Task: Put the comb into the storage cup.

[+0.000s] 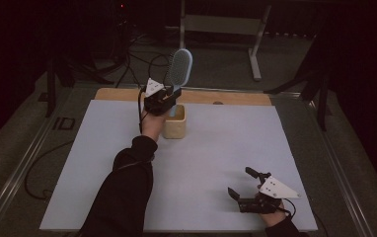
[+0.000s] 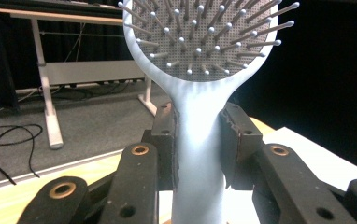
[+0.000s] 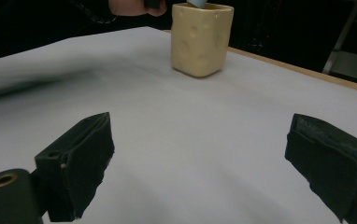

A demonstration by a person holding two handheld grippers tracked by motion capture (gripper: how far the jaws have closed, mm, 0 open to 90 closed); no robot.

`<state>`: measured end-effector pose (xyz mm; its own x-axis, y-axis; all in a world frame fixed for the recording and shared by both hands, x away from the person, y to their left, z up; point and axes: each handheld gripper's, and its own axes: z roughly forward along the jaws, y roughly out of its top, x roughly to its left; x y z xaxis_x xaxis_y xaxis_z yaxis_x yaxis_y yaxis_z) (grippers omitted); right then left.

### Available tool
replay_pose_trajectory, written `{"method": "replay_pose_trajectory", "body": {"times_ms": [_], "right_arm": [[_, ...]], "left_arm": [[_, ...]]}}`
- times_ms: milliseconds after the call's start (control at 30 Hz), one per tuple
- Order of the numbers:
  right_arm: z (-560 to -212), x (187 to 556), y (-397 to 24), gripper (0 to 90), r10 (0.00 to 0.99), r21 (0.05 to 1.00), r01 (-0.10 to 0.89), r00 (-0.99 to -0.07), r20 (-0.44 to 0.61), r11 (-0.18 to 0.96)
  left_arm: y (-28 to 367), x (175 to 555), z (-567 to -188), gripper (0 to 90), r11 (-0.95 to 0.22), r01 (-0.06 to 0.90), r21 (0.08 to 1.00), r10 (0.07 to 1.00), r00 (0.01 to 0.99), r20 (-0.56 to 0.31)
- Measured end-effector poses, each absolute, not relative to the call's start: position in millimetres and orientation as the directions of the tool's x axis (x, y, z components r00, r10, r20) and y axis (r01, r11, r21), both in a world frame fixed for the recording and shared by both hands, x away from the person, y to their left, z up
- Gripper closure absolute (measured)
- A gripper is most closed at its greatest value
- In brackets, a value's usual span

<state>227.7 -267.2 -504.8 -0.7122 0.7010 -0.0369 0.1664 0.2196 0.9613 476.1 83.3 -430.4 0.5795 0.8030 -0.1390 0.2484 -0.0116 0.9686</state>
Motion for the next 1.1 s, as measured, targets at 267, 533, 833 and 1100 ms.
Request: {"method": "replay_pose_trajectory", "body": {"times_ms": [267, 533, 833, 1100], "right_arm": [[-505.2, 227.8, -266.9, 7.6, 0.699, 0.960, 0.170, -0.715, -0.035, 0.222], [-505.3, 227.8, -266.4, 7.5, 0.696, 0.960, 0.170, -0.717, -0.034, 0.222], [-505.7, 227.8, -265.1, 7.5, 0.694, 0.957, 0.173, -0.719, -0.037, 0.231], [-505.9, 227.8, -264.6, 7.6, 0.692, 0.957, 0.173, -0.721, -0.038, 0.233]], "left_arm": [[81.6, 471.4, -439.9, 69.9, -0.035, 0.250, 0.968, 0.819, 0.562, -0.116], [78.4, 464.6, -446.8, 69.7, -0.065, 0.234, 0.970, 0.826, 0.558, -0.079], [76.6, 457.8, -455.0, 69.5, -0.091, 0.247, 0.965, 0.842, 0.537, -0.058], [79.4, 452.9, -449.6, 47.1, -0.065, 0.235, 0.970, 0.837, 0.542, -0.075]]}}
